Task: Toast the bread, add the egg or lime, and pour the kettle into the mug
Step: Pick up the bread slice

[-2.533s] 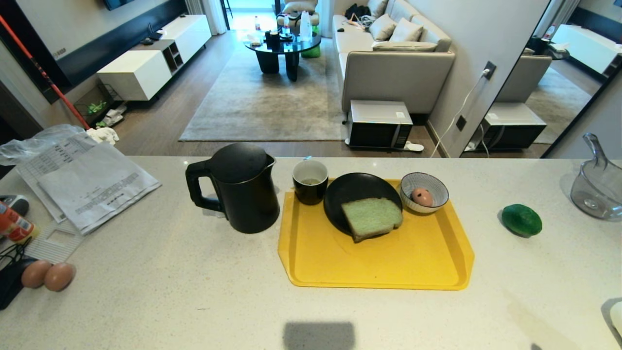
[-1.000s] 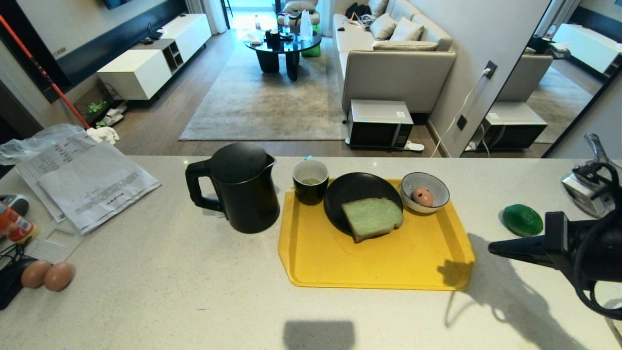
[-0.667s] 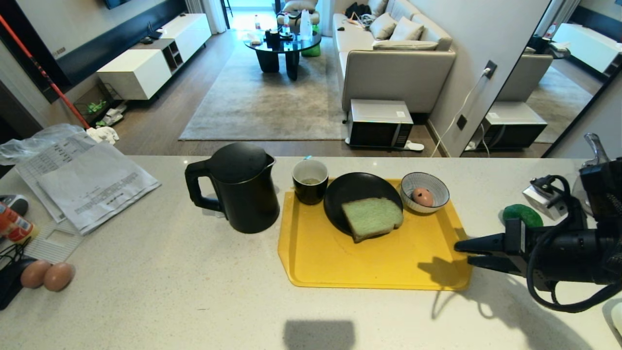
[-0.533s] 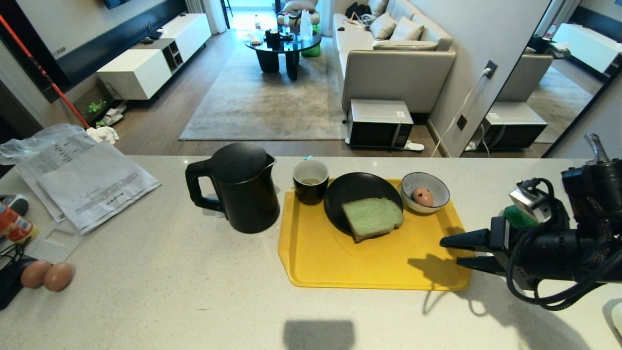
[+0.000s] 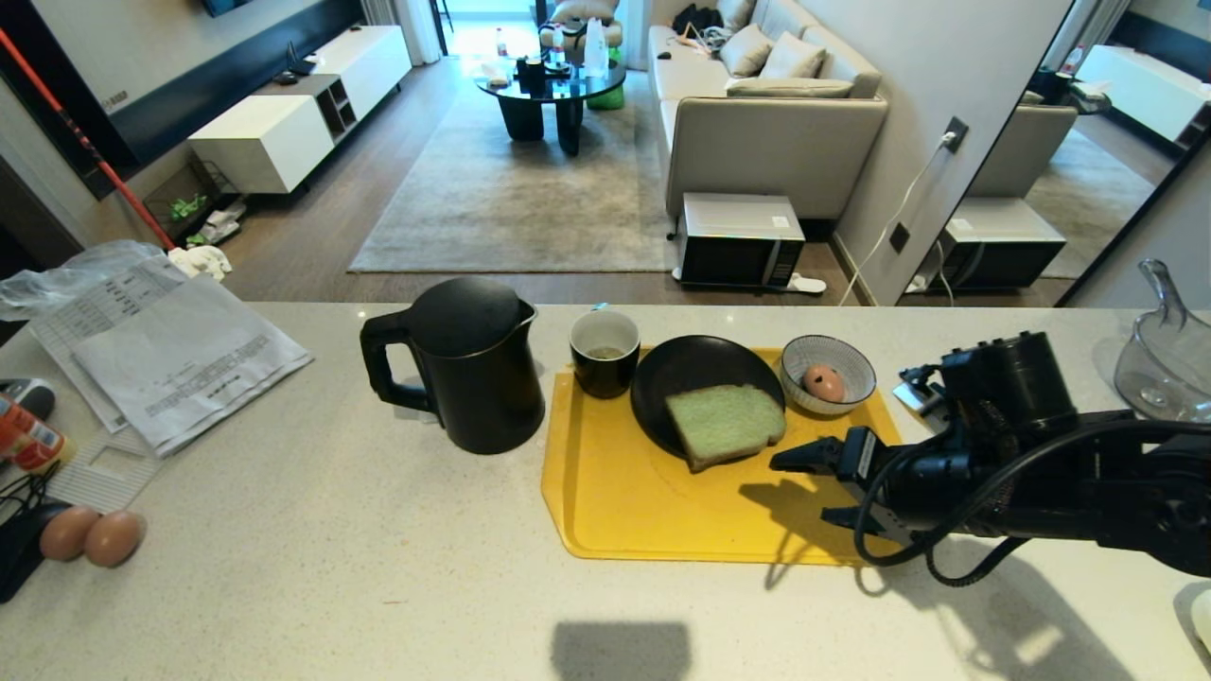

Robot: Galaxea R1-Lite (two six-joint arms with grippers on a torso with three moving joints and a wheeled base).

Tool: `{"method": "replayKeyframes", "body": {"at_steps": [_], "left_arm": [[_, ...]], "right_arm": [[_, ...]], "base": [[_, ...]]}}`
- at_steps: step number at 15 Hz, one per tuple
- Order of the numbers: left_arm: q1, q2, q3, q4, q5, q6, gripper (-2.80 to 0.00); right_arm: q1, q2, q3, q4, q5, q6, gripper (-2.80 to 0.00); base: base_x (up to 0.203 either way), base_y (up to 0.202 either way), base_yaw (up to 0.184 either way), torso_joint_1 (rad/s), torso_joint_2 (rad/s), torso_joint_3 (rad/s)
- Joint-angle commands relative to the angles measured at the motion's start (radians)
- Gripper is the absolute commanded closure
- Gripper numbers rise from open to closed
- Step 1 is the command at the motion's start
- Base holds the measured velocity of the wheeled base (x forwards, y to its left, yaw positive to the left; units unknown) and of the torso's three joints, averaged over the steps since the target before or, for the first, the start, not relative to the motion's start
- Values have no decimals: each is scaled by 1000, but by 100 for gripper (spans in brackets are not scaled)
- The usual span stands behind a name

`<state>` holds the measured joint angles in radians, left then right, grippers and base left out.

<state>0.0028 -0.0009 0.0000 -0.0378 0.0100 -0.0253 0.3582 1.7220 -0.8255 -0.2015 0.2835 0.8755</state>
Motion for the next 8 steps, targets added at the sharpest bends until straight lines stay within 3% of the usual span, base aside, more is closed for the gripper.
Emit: {"method": "replayKeyframes", "body": {"at_steps": [1, 8], "left_arm": [[0, -2, 14, -1, 1, -1, 0], [0, -2, 14, -1, 1, -1, 0]], "right_arm": [[34, 87, -52, -2, -30, 36, -280], [34, 151, -203, 68, -54, 165, -280]], "base": [[0, 0, 0, 0, 0, 0], [0, 0, 0, 0, 0, 0]]}}
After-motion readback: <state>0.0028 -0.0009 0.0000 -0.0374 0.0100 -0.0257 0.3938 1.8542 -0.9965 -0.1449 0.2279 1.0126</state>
